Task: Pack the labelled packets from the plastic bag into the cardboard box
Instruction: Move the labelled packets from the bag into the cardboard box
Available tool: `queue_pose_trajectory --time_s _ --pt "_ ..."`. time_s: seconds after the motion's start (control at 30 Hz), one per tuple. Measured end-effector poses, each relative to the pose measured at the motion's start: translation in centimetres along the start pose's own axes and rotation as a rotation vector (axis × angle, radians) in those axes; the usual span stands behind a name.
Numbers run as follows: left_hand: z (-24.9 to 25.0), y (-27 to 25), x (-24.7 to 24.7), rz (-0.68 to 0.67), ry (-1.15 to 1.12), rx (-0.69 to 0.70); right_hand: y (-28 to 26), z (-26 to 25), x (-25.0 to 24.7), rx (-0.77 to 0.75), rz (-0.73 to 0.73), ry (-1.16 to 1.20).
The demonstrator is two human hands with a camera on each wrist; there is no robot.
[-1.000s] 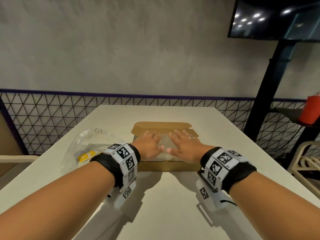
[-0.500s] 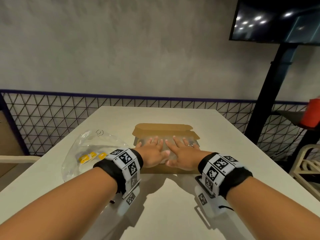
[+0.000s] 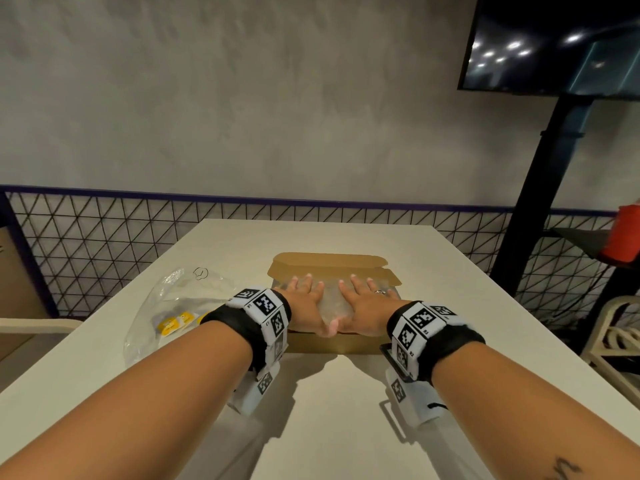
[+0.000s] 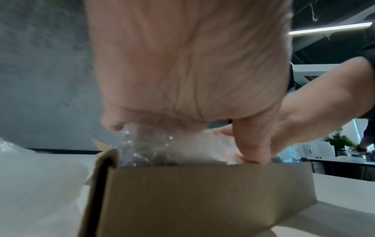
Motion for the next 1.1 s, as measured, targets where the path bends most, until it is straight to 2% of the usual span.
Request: queue_pose_trajectory --time_s 0.23,0.6,0.8,1.1 --pt "-0.4 1.1 0.3 0.006 -0.03 -0.022 0.3 0.2 -0.2 0.002 -0.019 0.047" --pt "-0.4 1.7 -0.1 -0.004 -0.065 -0.017 1.1 0.4 -0.3 0.01 0.028 0.087" --pt "0.3 0.7 0.0 0.005 0.016 -0.015 0.1 0.1 0.0 -0.007 0.044 0.088" --pt "1.4 -2.3 0.9 0.023 0.023 0.052 -2.2 -0.4 1.0 -0.067 0.001 0.048"
Point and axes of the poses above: each hand's wrist, its own y-axis towards the middle knuckle, its own x-axis out of the palm, z = x × y, the point moved 7 cm from there along y, towards the middle knuckle, and after that the axes turned 12 degrees about y, right-handed, at the moved point
